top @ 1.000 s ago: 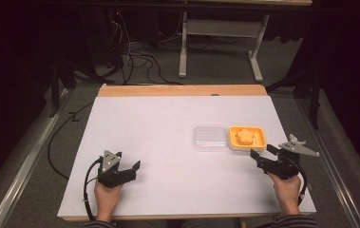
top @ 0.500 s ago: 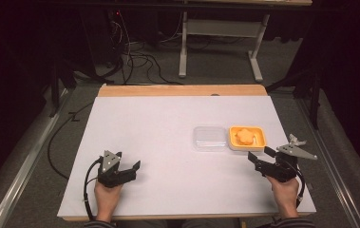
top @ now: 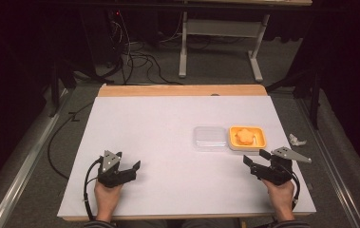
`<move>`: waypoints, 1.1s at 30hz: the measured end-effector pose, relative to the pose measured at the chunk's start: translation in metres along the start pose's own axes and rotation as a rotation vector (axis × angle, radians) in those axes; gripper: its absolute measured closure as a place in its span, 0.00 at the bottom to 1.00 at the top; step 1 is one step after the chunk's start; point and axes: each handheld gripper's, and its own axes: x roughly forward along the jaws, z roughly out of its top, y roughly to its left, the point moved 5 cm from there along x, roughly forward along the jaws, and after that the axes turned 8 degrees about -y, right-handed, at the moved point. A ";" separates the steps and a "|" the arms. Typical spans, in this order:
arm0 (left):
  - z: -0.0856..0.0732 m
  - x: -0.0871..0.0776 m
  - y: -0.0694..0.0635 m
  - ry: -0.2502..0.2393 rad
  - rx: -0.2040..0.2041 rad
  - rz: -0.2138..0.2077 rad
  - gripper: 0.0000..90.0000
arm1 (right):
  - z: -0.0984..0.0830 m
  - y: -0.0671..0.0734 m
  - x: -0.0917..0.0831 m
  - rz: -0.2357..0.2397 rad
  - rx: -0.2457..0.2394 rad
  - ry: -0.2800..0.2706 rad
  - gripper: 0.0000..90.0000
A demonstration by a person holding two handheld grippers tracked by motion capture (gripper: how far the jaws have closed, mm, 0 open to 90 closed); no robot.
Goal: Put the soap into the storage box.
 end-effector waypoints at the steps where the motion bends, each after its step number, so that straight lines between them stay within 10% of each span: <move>1: 0.000 0.000 0.000 0.000 0.000 0.000 0.21 | 0.000 0.001 0.001 0.001 0.001 0.002 0.29; 33: 0.000 -0.001 0.000 -0.002 -0.002 -0.004 0.21 | -0.008 0.030 0.029 0.057 -0.040 0.053 0.30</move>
